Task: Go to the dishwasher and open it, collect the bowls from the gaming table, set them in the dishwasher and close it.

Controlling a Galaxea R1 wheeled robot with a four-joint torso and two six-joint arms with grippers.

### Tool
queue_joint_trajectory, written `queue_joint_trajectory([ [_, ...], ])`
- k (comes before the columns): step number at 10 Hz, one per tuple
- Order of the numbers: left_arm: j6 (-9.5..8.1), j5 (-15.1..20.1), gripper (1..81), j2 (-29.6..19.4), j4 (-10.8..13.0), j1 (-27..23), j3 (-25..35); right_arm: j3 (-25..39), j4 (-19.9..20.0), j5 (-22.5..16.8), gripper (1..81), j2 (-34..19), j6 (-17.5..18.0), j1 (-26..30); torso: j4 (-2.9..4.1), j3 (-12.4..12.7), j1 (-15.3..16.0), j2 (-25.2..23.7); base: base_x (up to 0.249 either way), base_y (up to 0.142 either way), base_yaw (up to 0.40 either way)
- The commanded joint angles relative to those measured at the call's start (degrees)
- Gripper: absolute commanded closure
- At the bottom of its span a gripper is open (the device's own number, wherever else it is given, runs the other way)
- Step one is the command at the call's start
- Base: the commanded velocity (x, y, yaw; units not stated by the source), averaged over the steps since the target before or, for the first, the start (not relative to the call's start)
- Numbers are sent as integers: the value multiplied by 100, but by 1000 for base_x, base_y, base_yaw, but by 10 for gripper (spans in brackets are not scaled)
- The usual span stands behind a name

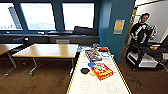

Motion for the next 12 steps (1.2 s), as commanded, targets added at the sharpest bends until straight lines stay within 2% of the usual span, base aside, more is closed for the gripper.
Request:
queue_joint_trajectory([
  [1, 50, 46, 811, 208, 92, -86, -539, -279, -112, -324, 811, 180, -32, 141, 0, 0, 7, 0, 0, 0, 0],
  [4, 50, 11, 811, 323, 153, 10, -919, -1027, -156, -518, 811, 471, -50, 62, 0, 2, 7, -2, 0, 0, 0],
  [7, 50, -7, 811, 191, 153, 133, -1086, -1220, -226, -518, 811, 427, -32, 18, 0, 4, 7, -2, 0, 0, 0],
  [12, 50, -7, 811, 279, 171, 160, -1156, -1318, -235, -518, 811, 498, -32, 35, 0, 4, 7, -5, -13, 0, 0],
])
